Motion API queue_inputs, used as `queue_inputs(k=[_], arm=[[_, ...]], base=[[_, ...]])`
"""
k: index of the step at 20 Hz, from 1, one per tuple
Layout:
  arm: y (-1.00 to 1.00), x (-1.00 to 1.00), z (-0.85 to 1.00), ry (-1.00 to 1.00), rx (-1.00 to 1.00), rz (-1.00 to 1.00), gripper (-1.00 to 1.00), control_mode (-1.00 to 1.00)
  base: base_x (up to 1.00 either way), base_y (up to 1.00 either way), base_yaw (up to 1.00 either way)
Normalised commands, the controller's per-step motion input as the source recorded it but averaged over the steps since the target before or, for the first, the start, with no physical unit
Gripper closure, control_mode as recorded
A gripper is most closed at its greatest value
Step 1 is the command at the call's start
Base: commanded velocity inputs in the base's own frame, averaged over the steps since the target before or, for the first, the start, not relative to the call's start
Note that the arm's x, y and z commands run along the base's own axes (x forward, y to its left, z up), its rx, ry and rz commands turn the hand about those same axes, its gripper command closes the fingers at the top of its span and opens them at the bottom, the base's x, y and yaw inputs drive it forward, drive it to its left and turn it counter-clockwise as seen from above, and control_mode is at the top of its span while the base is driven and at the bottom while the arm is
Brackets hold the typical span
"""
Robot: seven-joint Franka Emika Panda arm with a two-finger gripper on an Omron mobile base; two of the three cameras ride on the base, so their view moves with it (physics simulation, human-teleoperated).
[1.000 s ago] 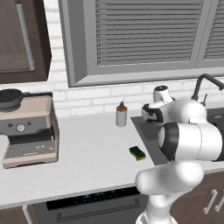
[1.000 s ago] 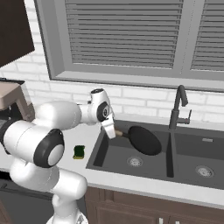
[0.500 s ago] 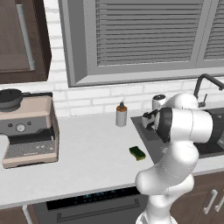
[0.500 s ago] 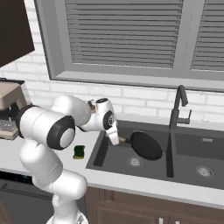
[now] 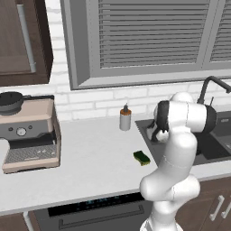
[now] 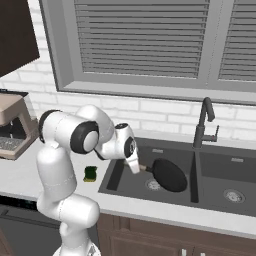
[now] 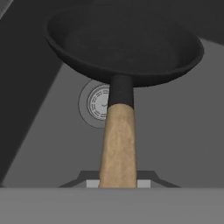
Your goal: Pick the pan and sponge and place them into the sink. Then turn on the water.
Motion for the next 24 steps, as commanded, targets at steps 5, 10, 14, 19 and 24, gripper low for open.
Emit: queue_inputs(k=[5, 10, 14, 19, 24], arm=[[-0.22, 0.18, -0.34, 0.03, 0.00, 0.00, 1.00, -1.00], [-0.14, 0.20, -0.44, 0.00, 0.00, 0.00, 1.00, -1.00], [-0.02, 0.17, -0.32, 0.00, 0.00, 0.00, 1.00, -1.00], [0.00, 0.22, -0.34, 0.00, 0.00, 0.00, 1.00, -1.00], [0.00, 0.14, -0.30, 0.00, 0.00, 0.00, 1.00, -1.00]], base=[[0.00, 0.00, 0.00], [0.00, 0.00, 0.00], [0.00, 0.00, 0.00], [0.00, 0.00, 0.00], [0.00, 0.00, 0.00]])
